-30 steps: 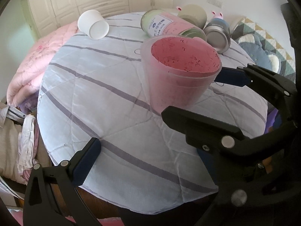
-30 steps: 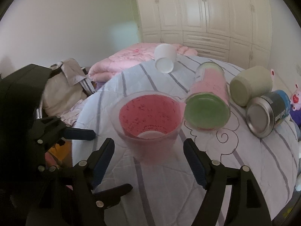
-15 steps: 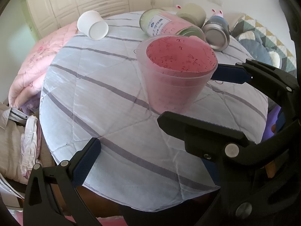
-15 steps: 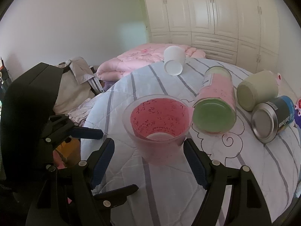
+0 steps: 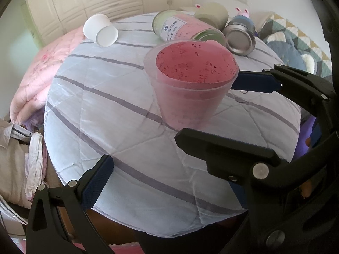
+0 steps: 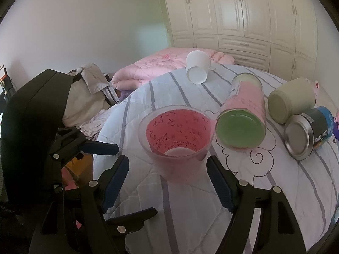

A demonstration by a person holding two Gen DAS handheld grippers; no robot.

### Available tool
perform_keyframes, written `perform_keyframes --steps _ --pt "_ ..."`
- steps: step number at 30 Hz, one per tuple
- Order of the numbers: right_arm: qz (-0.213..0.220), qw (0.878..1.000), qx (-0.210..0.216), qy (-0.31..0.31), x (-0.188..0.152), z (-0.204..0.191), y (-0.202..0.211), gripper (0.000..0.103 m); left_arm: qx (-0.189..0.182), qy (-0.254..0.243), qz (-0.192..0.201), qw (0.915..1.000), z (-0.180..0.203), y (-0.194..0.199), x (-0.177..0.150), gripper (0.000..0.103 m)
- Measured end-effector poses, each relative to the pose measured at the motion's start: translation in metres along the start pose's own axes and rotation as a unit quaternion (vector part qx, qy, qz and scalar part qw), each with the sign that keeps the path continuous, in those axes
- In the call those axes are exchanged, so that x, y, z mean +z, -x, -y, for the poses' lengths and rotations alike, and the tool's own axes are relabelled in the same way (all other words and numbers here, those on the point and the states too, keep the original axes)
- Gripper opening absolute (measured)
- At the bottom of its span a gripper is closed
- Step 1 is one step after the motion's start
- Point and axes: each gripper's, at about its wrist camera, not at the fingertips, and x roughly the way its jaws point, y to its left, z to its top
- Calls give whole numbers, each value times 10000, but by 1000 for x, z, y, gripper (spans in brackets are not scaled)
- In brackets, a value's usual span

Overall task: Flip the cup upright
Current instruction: 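Lower the upright pink cup onto the table with the right gripper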

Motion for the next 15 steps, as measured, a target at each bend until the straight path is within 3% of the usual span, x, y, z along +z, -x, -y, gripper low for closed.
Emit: perform_keyframes --steps 15 --pt "63 9998 -32 -181 -5 12 12 77 -73 -40 -10 10000 8 1 6 103"
